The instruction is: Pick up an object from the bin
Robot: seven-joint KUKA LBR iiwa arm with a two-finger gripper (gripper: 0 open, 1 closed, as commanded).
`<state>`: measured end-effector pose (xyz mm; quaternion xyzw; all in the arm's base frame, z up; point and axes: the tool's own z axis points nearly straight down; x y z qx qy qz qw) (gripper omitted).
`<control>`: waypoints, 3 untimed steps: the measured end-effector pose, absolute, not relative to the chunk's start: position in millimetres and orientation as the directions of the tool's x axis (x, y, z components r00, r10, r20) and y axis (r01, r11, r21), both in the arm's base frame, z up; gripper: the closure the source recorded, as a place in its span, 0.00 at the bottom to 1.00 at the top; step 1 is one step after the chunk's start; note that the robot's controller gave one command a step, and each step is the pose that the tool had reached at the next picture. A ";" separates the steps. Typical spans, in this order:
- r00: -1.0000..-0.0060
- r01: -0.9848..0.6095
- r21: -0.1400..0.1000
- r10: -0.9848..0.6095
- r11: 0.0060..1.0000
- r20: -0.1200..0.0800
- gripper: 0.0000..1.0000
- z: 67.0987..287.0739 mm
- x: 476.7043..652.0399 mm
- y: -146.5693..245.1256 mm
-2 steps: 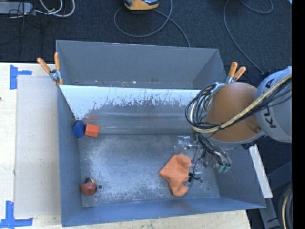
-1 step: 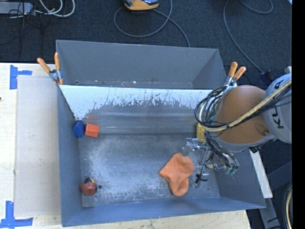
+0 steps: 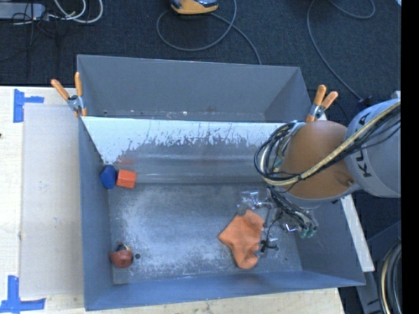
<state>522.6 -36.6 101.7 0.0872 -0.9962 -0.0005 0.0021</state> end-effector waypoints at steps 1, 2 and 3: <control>-0.966 -0.258 0.002 -0.258 0.966 0.009 1.00 72.0 490.4 -45.2; -0.966 -0.257 0.003 -0.257 0.966 0.009 1.00 72.0 490.4 -45.2; -0.967 -0.256 0.003 -0.256 0.967 0.008 1.00 213.6 513.4 -48.0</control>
Offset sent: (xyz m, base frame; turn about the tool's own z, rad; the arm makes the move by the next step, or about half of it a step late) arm 0.0000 0.0000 0.0000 0.0000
